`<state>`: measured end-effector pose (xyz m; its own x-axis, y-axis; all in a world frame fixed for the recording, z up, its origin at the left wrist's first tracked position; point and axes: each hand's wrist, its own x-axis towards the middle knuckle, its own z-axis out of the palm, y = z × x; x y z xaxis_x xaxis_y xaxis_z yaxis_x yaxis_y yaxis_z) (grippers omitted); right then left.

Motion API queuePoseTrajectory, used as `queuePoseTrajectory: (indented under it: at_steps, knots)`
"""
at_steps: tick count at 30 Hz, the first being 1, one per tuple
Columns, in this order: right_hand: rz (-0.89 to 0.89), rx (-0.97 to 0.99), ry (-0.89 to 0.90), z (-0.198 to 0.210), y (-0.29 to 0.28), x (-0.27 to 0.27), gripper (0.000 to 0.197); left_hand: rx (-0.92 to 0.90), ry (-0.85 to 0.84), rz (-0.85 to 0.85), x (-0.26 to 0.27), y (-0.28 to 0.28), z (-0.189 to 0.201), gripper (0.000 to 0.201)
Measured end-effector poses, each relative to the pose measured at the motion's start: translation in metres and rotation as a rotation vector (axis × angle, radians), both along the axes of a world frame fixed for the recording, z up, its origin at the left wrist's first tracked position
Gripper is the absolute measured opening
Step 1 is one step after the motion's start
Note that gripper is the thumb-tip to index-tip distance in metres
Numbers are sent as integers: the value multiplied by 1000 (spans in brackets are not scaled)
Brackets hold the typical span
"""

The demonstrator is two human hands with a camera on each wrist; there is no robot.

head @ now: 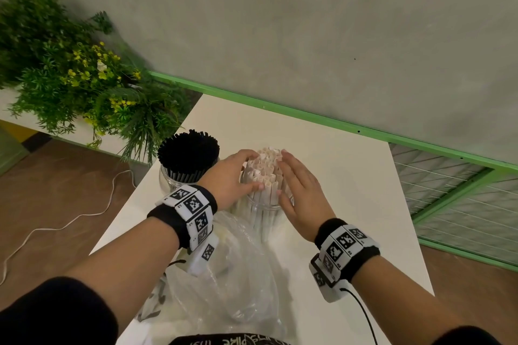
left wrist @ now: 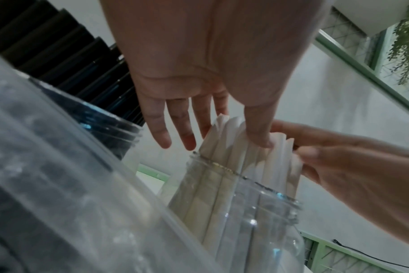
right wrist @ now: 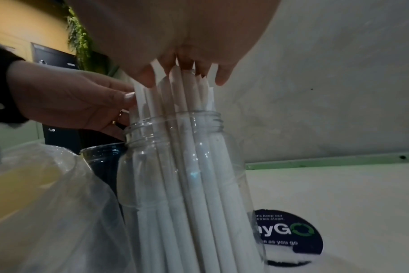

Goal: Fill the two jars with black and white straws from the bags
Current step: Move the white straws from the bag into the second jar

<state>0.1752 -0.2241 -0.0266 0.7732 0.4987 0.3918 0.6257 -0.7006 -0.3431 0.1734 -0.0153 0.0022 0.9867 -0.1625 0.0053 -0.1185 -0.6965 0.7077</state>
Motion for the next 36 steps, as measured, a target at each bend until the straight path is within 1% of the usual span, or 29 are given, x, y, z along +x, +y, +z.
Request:
queuePoseTrajectory:
  at_steps: [4,6,7,8,10,11,13,15,17,18,19,21,23,24,26,28,31,34,36]
  knots:
    - [-64,192,270,2,4,-4,90,-9,65,74,2,-2,1,81]
    - [-119,257,374,-1,10,0,104,12,61,82,3,-2,2,76]
    - [-151,257,397,-3,13,2,106,18,53,80,3,-3,3,72]
    - [-193,226,385,-5,16,4,104,14,51,81,4,-4,4,70]
    - [-292,126,294,-8,20,7,95,-38,74,102,4,-6,7,69]
    - [-321,107,252,-8,20,9,90,-77,83,116,4,-6,9,68]
    - [-319,173,234,-6,19,11,79,-133,72,133,6,-7,14,68]
    - [-300,275,291,-1,17,13,69,-158,60,136,8,-6,16,68]
    - [-299,298,344,0,15,13,68,-151,70,124,7,-5,13,68]
    - [-297,296,343,0,15,13,70,-144,73,118,5,-4,11,68]
    - [-290,290,312,0,14,12,73,-142,70,116,4,-4,9,69]
    - [-256,229,154,2,12,9,76,-151,61,119,2,-2,6,73]
    - [-186,81,-33,3,10,6,72,-166,45,128,1,-1,5,73]
    - [-147,-14,-103,4,10,5,68,-171,30,132,0,-1,4,70]
    - [-99,-166,-182,1,7,3,63,-169,-5,140,-1,0,3,60]
    - [-109,-208,-174,-1,5,2,62,-189,-22,145,-3,1,3,53]
    - [-122,-199,-129,2,5,3,57,-226,-27,157,-5,0,6,46]
    - [-107,-163,-38,8,8,6,49,-234,-24,167,-6,-2,10,38]
    - [-102,-126,30,10,10,7,47,-255,-31,160,-6,-4,11,31]
